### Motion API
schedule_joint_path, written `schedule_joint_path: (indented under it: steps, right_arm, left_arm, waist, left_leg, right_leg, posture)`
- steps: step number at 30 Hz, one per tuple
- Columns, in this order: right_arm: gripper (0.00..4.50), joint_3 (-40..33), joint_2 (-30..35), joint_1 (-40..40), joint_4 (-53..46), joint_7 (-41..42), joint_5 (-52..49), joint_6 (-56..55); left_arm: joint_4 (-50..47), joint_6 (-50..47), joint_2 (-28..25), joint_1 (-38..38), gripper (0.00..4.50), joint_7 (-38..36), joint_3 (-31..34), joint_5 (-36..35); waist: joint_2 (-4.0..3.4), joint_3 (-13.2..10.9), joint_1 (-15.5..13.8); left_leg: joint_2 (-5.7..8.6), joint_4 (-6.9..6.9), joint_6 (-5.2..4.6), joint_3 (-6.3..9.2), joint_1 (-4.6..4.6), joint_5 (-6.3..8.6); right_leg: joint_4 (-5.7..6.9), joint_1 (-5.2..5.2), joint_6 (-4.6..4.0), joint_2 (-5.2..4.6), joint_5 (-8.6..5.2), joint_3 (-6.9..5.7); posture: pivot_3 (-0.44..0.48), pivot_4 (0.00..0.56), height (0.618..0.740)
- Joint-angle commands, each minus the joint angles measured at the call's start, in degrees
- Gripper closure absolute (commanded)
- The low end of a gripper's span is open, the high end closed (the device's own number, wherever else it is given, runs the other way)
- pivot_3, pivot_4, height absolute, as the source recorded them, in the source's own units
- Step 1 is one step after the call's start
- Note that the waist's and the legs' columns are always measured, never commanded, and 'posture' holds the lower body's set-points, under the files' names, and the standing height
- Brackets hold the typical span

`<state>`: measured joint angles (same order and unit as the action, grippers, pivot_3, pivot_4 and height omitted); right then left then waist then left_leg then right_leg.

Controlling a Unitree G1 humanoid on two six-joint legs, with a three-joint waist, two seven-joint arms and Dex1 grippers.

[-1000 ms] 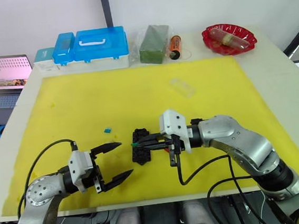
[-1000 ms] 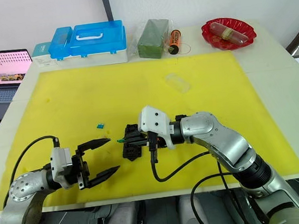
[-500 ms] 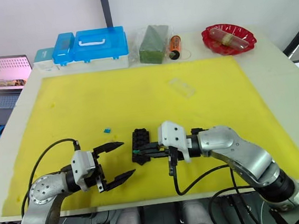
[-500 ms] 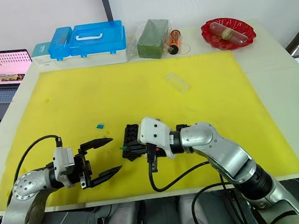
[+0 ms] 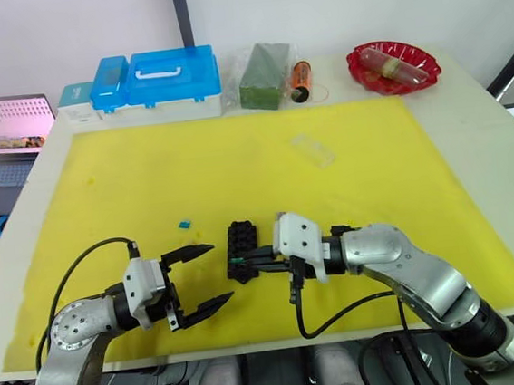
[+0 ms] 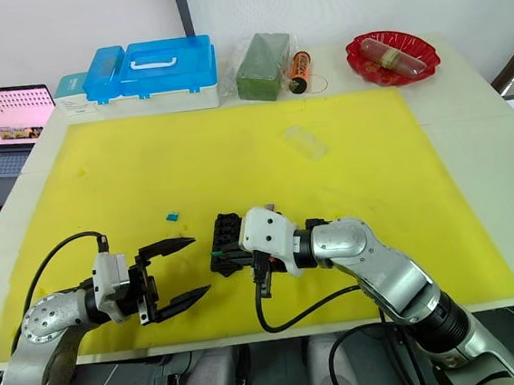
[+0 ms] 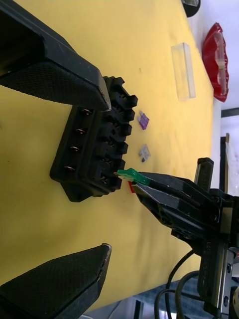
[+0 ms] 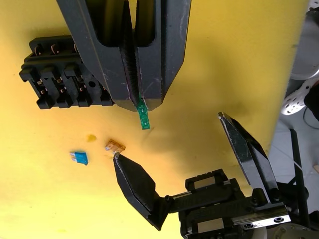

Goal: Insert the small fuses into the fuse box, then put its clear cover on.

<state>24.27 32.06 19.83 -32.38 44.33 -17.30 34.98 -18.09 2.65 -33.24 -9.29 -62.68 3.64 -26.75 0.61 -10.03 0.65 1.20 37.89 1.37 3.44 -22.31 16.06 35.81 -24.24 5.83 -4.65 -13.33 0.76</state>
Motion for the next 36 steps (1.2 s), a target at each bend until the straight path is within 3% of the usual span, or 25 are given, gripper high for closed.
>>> schedule_joint_path:
  steps: [1,36]
  right_arm:
    - [4.50,-0.09,-0.62,-0.42,-1.46,0.10,0.25,-0.98]
    - [4.50,0.55,-1.34,-2.06,1.12,1.67,2.68,-3.32]
  left_arm:
    - [-1.87,-0.19,-0.48,-0.12,0.03,0.43,0.23,-0.82]
    - [-0.72,0.16,-0.46,0.37,0.03,0.54,-0.19,-0.46]
  waist:
    - [0.00,0.00,0.01]
    - [0.00,0.00,0.02]
  left_leg:
    - [0.00,0.00,0.00,0.00,0.00,0.00]
    - [0.01,0.00,0.00,-0.01,0.00,0.00]
  right_leg:
    - [0.00,0.00,0.00,0.00,0.00,0.00]
    - [0.01,0.00,0.00,0.01,0.00,0.00]
  posture:
    - [0.000,0.150,0.740]
    - [0.000,0.150,0.740]
